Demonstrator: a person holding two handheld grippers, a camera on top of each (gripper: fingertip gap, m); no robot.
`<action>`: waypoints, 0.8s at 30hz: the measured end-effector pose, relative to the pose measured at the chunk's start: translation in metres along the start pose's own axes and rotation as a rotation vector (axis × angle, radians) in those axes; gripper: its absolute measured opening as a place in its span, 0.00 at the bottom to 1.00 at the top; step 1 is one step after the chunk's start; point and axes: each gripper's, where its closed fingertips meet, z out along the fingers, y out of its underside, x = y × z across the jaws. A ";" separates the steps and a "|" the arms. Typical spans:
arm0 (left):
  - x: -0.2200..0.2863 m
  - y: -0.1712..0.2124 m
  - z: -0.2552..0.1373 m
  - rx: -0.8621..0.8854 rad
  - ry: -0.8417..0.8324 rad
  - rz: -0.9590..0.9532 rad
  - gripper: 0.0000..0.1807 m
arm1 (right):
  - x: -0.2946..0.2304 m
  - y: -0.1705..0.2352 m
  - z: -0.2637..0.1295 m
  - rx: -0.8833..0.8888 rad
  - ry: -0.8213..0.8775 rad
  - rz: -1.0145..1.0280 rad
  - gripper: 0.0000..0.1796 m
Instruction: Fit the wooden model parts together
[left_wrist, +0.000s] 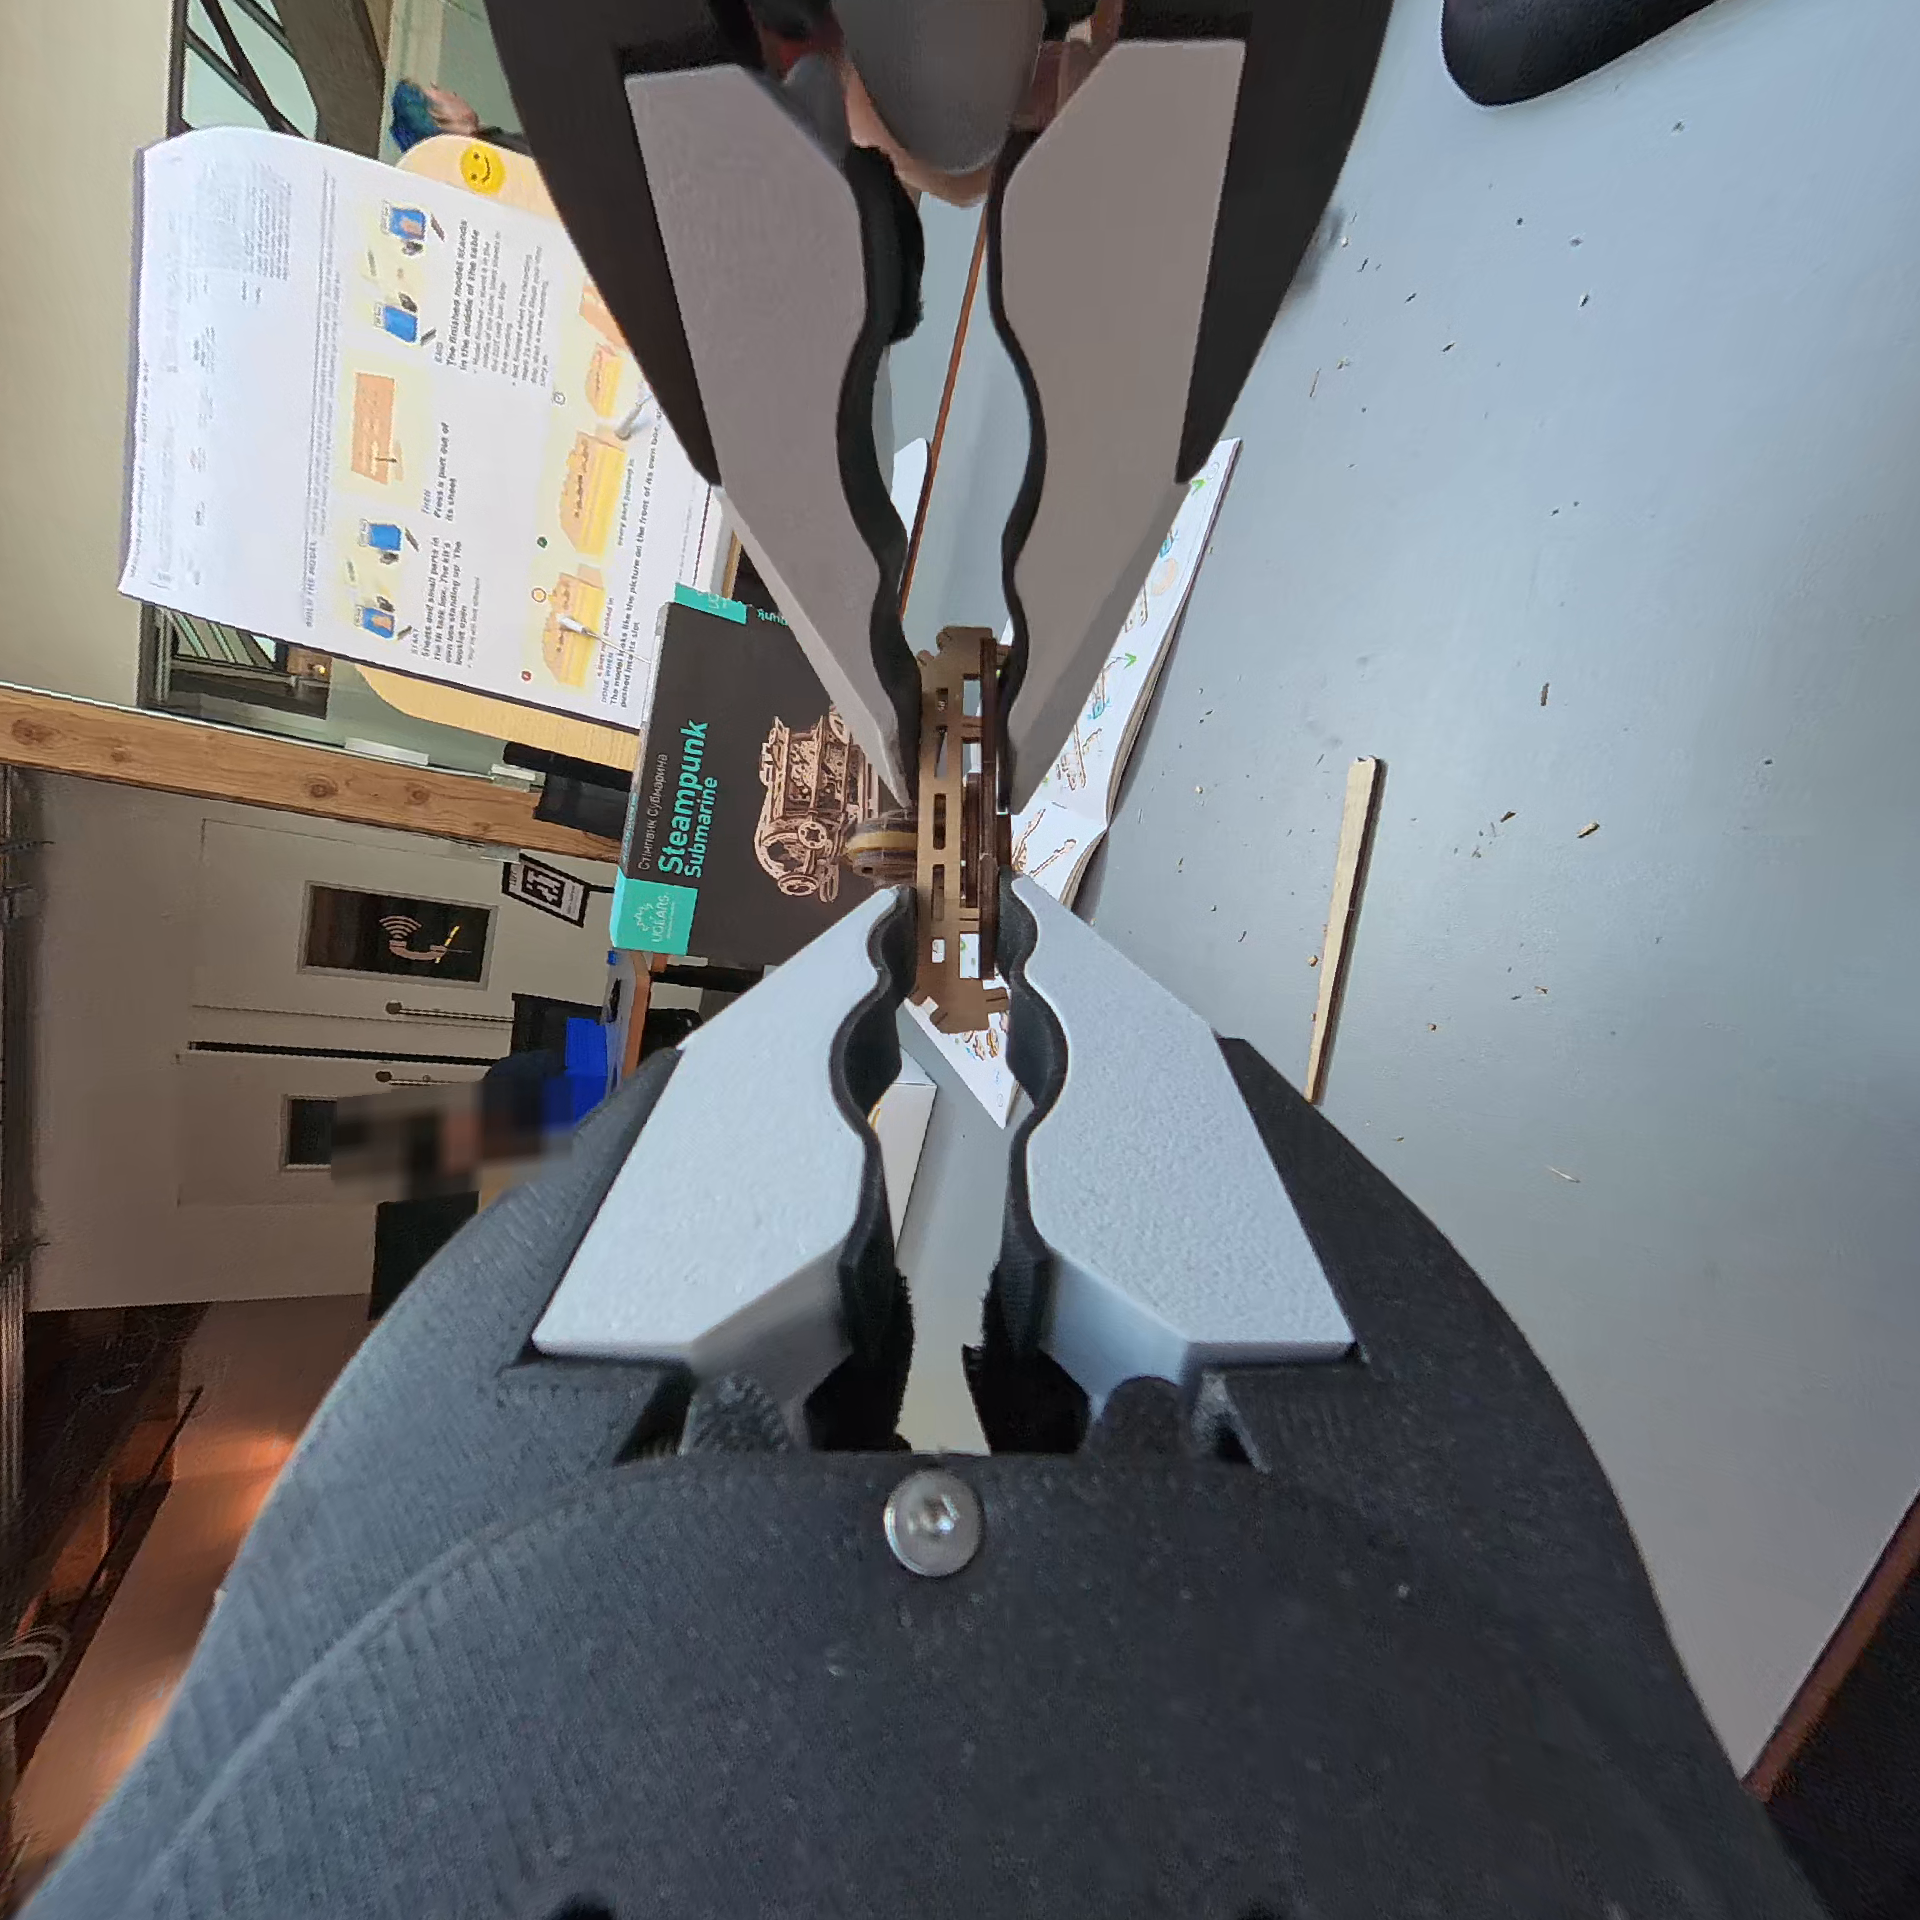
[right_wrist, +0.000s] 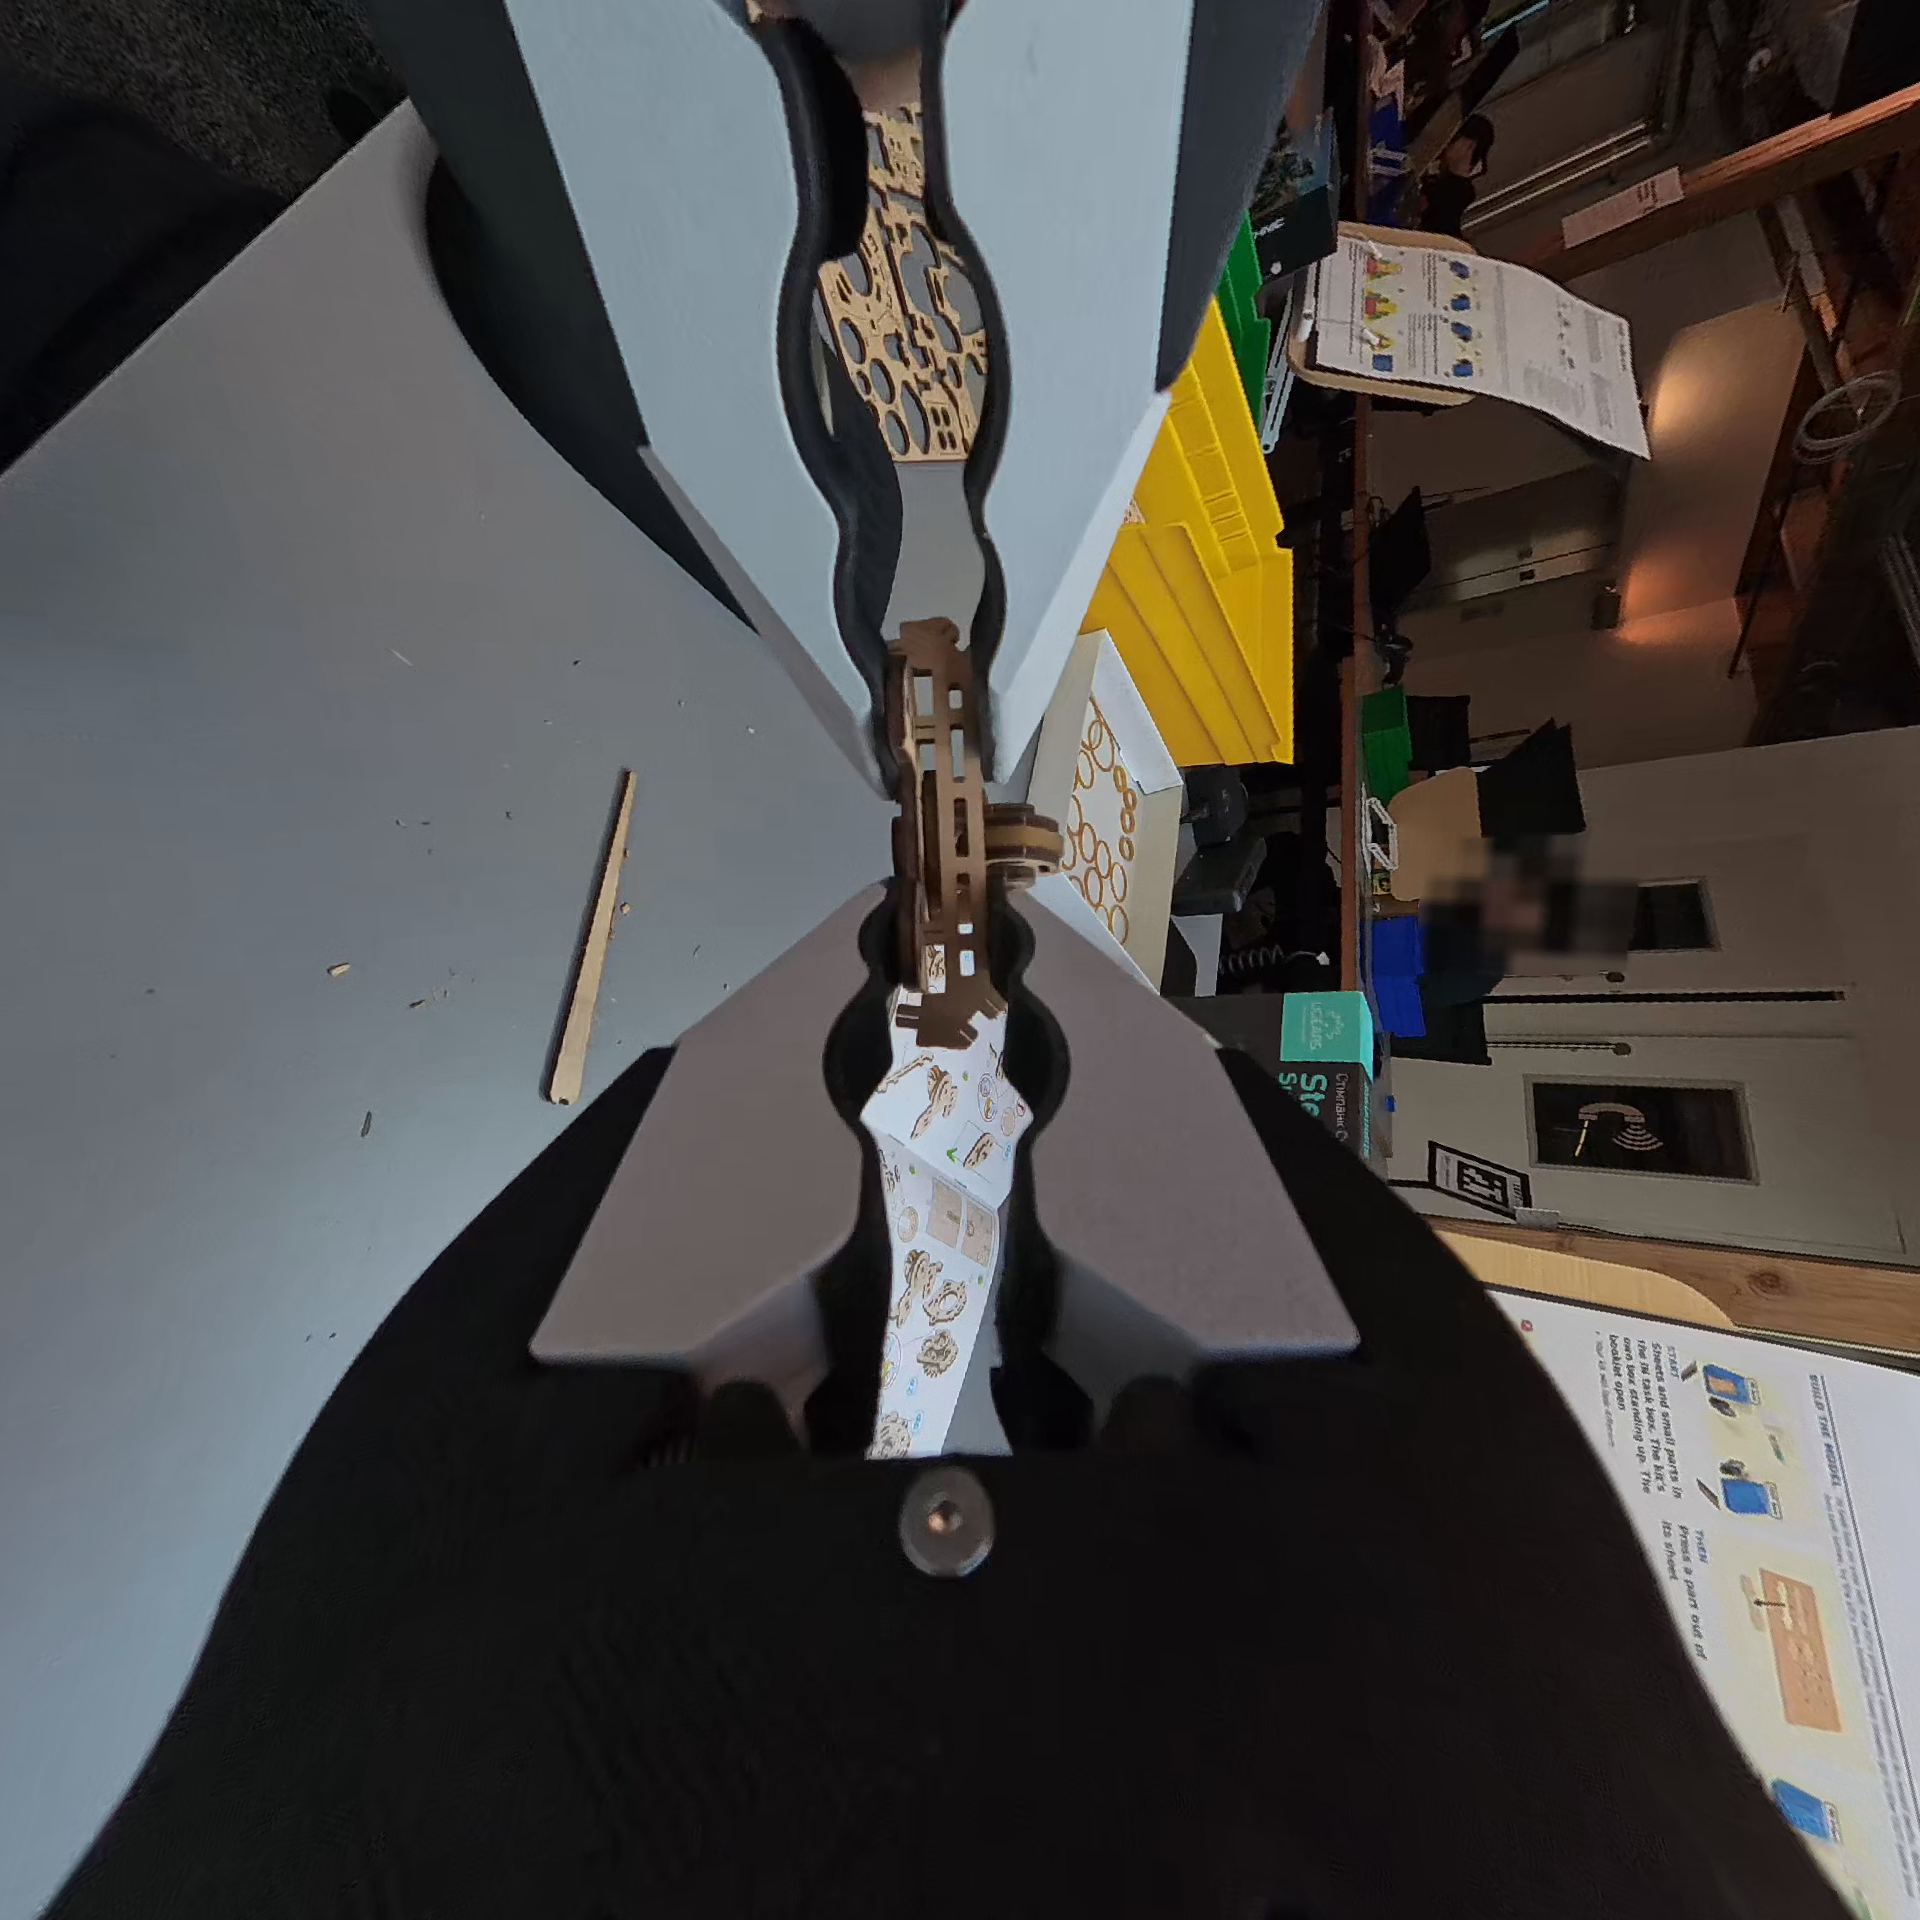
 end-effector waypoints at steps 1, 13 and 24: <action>0.000 0.000 0.000 -0.001 0.007 -0.012 0.07 | 0.000 0.001 0.000 -0.014 0.000 0.007 0.08; -0.002 0.001 0.001 -0.011 -0.001 -0.014 0.07 | 0.002 0.002 0.000 -0.020 0.028 0.006 0.07; -0.013 0.006 -0.001 -0.027 -0.048 -0.042 0.07 | 0.024 0.020 -0.004 -0.086 0.082 0.053 0.33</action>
